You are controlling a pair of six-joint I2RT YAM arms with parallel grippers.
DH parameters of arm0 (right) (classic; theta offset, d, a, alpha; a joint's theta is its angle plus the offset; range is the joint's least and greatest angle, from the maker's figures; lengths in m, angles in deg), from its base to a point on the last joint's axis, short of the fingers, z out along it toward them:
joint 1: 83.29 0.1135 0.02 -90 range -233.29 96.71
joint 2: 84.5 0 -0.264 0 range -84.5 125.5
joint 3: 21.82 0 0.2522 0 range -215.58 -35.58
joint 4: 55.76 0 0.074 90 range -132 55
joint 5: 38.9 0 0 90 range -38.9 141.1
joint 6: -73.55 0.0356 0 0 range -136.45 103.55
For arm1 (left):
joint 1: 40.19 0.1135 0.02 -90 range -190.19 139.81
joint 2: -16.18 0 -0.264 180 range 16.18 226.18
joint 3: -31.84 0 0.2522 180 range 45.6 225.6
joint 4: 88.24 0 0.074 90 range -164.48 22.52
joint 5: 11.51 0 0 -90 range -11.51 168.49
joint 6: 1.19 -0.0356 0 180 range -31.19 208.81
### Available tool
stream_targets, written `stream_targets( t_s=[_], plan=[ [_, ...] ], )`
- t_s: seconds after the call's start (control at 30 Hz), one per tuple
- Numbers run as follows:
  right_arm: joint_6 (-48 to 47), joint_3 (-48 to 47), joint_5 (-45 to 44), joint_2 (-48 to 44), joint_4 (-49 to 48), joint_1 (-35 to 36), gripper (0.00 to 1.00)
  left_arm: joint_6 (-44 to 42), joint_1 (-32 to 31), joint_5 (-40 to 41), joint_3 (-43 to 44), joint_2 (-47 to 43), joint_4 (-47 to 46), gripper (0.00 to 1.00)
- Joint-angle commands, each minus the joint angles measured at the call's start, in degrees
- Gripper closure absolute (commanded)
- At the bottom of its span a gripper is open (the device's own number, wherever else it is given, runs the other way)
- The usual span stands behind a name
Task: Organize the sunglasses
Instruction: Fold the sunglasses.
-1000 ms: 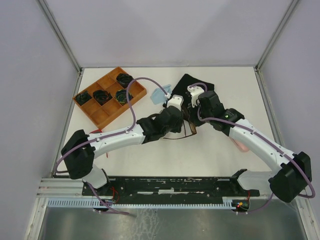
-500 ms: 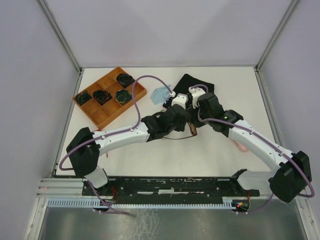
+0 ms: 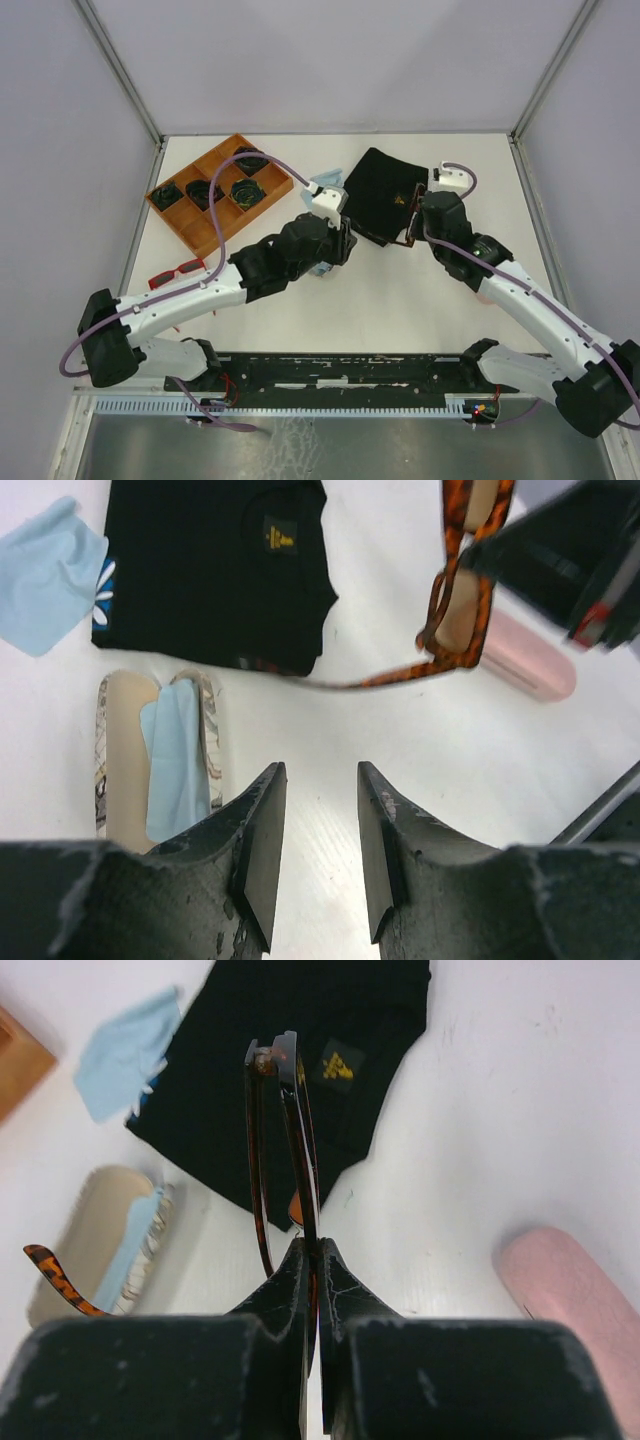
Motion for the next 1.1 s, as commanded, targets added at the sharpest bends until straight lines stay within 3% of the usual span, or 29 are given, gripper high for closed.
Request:
stream_targets(
  t_s=[0.0,0.47,1.07],
  plan=[
    [4.81,0.04,-1.69,-4.06,-7.55,-0.53,1.00,-3.78,-0.37,-3.67,-3.28,-0.25,-2.12,0.58],
    [-1.27,-1.63,12.21,-5.02,-4.28,-0.65,1.00,-0.16,-0.32,7.07,4.22,8.88,0.55,0.55],
    [-2.74,-3.05,24.96,-0.74,-4.59,-0.69,1.00,-2.94,-0.33,6.79,13.25,15.73,0.05,0.46]
  ],
)
